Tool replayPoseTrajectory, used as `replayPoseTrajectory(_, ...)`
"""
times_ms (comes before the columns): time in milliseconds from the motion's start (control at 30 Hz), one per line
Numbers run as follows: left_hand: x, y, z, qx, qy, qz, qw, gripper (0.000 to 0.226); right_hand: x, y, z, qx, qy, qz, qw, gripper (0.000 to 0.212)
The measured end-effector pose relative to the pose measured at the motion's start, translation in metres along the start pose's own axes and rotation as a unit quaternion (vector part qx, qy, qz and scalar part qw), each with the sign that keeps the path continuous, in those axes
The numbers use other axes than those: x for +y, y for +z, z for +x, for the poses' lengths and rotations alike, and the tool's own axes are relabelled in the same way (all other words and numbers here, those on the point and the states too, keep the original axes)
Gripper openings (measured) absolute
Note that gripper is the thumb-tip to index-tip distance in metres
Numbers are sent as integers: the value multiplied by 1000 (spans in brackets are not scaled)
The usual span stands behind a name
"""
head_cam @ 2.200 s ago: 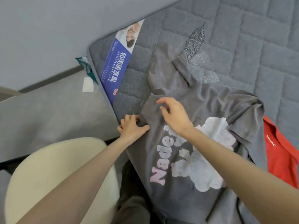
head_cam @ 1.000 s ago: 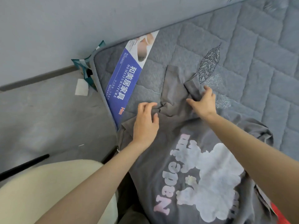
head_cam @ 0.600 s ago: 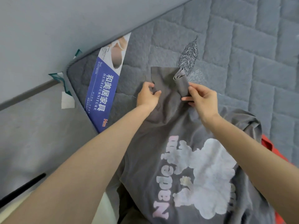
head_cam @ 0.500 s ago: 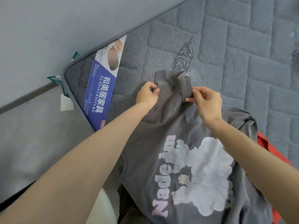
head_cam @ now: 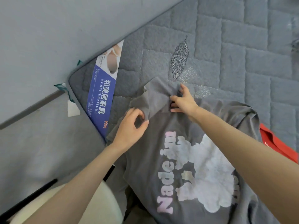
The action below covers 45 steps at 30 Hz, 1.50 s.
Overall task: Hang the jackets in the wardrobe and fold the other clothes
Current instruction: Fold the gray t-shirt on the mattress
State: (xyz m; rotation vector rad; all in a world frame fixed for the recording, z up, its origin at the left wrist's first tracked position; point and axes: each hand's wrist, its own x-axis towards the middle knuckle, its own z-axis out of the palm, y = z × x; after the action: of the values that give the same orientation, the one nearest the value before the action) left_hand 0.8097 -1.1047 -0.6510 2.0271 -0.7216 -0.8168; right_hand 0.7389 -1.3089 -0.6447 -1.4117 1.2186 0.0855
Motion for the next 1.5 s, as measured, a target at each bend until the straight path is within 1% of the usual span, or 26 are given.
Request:
replayPoseTrajectory(67, -16, 6, -10, -40, -75, 5, 996, 18, 5, 8, 14, 34, -2, -26, 999, 63)
replayPoseTrajectory(133, -21, 8, -11, -51, -130, -2, 990, 19, 6, 11, 25, 23, -12, -83, 996, 53)
replayPoseTrajectory(233, -16, 13, -1, 20, -226, -107, 968, 39, 4, 21, 22, -70, -24, -161, 984, 19)
replayPoseTrajectory(267, -13, 14, 3, 55, -259, -165, 950, 46, 3, 23, 19, -66, -44, -156, 985, 14)
replayPoseTrajectory(333, -8, 14, 10, 89, -283, -221, 929, 55, 2, 19, 8, -36, -82, -67, 994, 26)
replayPoseTrajectory(400, -4, 14, 12, 76, -256, -245, 932, 53, 0, 8, -10, -35, -112, 32, 993, 25)
replayPoseTrajectory(467, -1, 15, 10, 71, -191, -219, 954, 35, 7, -8, -32, -60, -174, 31, 982, 34)
replayPoseTrajectory(533, -1, 14, -2, 100, -67, -75, 990, 25, 24, -26, -56, -69, -229, -47, 970, 46)
replayPoseTrajectory(600, -6, 12, -24, 100, 59, 83, 990, 22, 47, -45, -78, -44, -248, -184, 950, 49)
replayPoseTrajectory(667, -16, 9, -52, 17, 126, 174, 977, 19, 75, -57, -94, -43, -237, -305, 922, 45)
replayPoseTrajectory(700, -21, 8, -65, -59, 121, 199, 971, 18, 87, -59, -99, -60, -222, -350, 908, 40)
replayPoseTrajectory(767, -25, 6, -86, -214, 29, 217, 952, 13, 105, -59, -105, -68, -184, -427, 883, 37)
replayPoseTrajectory(800, -26, 7, -92, -248, -25, 209, 946, 11, 111, -58, -107, -41, -173, -446, 877, 38)
replayPoseTrajectory(833, -26, 9, -95, -231, -65, 185, 953, 12, 115, -56, -107, -3, -167, -441, 882, 39)
replayPoseTrajectory(900, -20, 16, -90, -77, -126, 94, 985, 6, 112, -49, -103, 76, -146, -361, 918, 38)
replayPoseTrajectory(933, -16, 20, -82, 11, -162, 42, 986, 6, 107, -44, -100, 111, -123, -299, 940, 35)
replayPoseTrajectory(967, -11, 24, -71, 71, -209, -1, 975, 19, 102, -40, -93, 143, -92, -235, 957, 28)
replayPoseTrajectory(1000, -7, 26, -60, 96, -261, -33, 960, 35, 96, -36, -85, 163, -51, -182, 968, 20)
replayPoseTrajectory(1067, 0, 29, -37, 89, -325, -49, 940, 63, 87, -31, -68, 145, 41, -95, 984, 21)
replayPoseTrajectory(1100, 3, 31, -27, 90, -322, -32, 942, 70, 83, -29, -60, 119, 78, -68, 987, 26)
replayPoseTrajectory(1167, 5, 32, -12, 116, -284, 10, 952, 65, 78, -25, -49, 87, 109, -70, 988, 27)
replayPoseTrajectory(1267, 2, 29, 9, 124, -239, 33, 962, 34, 76, -24, -39, 108, 83, -86, 987, 35)
replayPoseTrajectory(1333, -3, 23, 24, 130, -236, 31, 962, 28, 73, -24, -34, 139, 38, -46, 988, 32)
replayPoseTrajectory(1367, -6, 18, 32, 155, -256, -4, 954, 30, 70, -25, -32, 157, 18, -20, 987, 31)
replayPoseTrajectory(1433, -12, 9, 46, 208, -333, -118, 912, 34, 63, -28, -29, 185, -14, 8, 983, 31)
replayPoseTrajectory(1500, -19, 3, 52, 218, -368, -173, 887, 38, 59, -30, -25, 162, -6, -12, 987, 8)
